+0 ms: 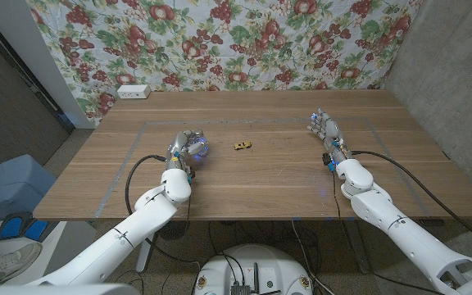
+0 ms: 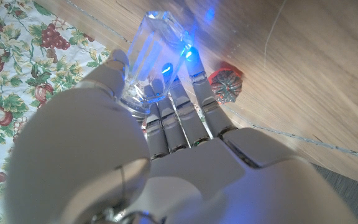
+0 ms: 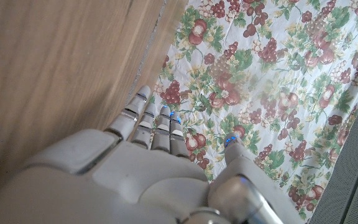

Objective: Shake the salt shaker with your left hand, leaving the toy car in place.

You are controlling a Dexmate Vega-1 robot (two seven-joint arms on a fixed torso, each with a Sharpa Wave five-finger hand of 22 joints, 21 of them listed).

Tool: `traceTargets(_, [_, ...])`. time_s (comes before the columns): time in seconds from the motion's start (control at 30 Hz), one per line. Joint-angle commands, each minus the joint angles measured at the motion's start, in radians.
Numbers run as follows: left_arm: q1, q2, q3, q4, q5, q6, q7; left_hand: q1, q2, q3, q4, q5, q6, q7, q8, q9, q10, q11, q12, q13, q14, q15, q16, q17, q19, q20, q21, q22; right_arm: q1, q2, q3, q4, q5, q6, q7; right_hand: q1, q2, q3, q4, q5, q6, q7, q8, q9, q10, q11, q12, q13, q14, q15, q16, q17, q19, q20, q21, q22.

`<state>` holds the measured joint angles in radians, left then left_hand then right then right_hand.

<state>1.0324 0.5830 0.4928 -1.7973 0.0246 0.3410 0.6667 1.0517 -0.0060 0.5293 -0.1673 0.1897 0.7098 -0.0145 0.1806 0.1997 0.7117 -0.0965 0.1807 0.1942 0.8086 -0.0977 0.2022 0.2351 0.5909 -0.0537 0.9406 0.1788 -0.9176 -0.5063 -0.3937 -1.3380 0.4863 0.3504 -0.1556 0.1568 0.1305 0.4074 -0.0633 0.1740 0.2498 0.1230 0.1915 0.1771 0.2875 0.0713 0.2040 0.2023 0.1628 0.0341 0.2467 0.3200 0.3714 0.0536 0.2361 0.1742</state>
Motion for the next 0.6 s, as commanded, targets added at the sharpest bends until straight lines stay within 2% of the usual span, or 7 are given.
traceTargets(0.03, [0.008,0.014,0.007,-0.024,0.033,0.035,0.016,0.041,0.034,-0.035,-0.001,0.007,-0.05,-0.013,-0.008,0.002,-0.05,0.011,-0.005,0.002,-0.044,-0.083,0.011,0.014,-0.042,-0.006,-0.013,-0.002,-0.011,-0.006,0.002,-0.019,-0.005,0.004,-0.004,-0.002,0.019,0.007,-0.004,0.001,0.005,-0.004,0.0,0.003,0.001,-0.002,-0.001,0.002,0.003,0.003,-0.001,0.003,0.003,0.003,-0.007,0.005])
traceTargets(0.23, [0.017,0.017,0.007,-0.038,0.047,0.04,0.026,0.018,0.014,-0.075,0.001,0.007,-0.142,-0.025,-0.012,-0.001,-0.131,0.017,-0.005,0.004,-0.121,-0.061,0.008,0.021,-0.096,0.01,-0.032,-0.002,-0.012,-0.006,0.002,-0.022,-0.006,0.001,-0.006,-0.002,0.019,0.007,-0.004,0.001,0.005,-0.004,-0.001,0.003,0.001,-0.001,-0.001,0.002,0.003,0.003,-0.001,0.003,0.004,0.002,-0.007,0.005])
traceTargets(0.33, [0.02,0.016,0.009,-0.047,0.059,0.053,0.036,0.006,0.009,-0.099,0.003,0.009,-0.19,-0.03,-0.008,-0.002,-0.198,0.032,-0.007,0.004,-0.166,-0.045,0.008,0.023,-0.125,0.019,-0.045,-0.002,-0.012,-0.006,0.002,-0.025,-0.008,-0.001,-0.007,-0.002,0.019,0.007,-0.004,0.001,0.005,-0.004,-0.001,0.003,0.0,-0.003,-0.002,0.002,0.003,0.004,-0.001,0.003,0.004,0.003,-0.008,0.005])
traceTargets(0.37, [0.021,0.015,0.01,-0.049,0.065,0.056,0.043,0.005,0.007,-0.107,0.002,0.01,-0.214,-0.033,-0.009,-0.002,-0.22,0.027,-0.006,0.004,-0.192,-0.037,0.004,0.022,-0.14,0.025,-0.051,-0.002,-0.013,-0.005,0.003,-0.026,-0.005,-0.002,-0.008,-0.002,0.019,0.007,-0.004,0.001,0.004,-0.004,-0.001,0.003,0.0,-0.003,-0.002,0.002,0.003,0.003,-0.001,0.003,0.004,0.003,-0.008,0.005])
traceTargets(0.43, [0.024,0.012,0.01,-0.05,0.071,0.057,0.052,0.0,0.004,-0.12,0.003,0.01,-0.249,-0.037,-0.01,-0.003,-0.252,0.035,-0.006,0.004,-0.217,-0.033,0.004,0.023,-0.161,0.025,-0.061,-0.002,-0.013,-0.006,0.002,-0.026,-0.007,-0.003,-0.009,-0.003,0.019,0.007,-0.004,0.001,0.005,-0.005,-0.001,0.003,0.0,-0.003,-0.002,0.002,0.003,0.004,-0.001,0.003,0.005,0.003,-0.008,0.005])
traceTargets(0.6, [0.034,0.004,0.002,-0.046,0.073,0.036,0.068,-0.044,-0.005,-0.161,0.018,0.008,-0.344,-0.029,-0.01,-0.004,-0.345,0.046,-0.006,0.003,-0.288,-0.005,0.0,0.02,-0.208,0.036,-0.086,-0.002,-0.014,-0.005,0.002,-0.028,-0.006,-0.006,-0.009,-0.003,0.018,0.007,-0.004,0.001,0.004,-0.005,-0.001,0.003,-0.001,-0.004,-0.002,0.002,0.003,0.002,-0.001,0.003,0.005,0.002,-0.009,0.005])
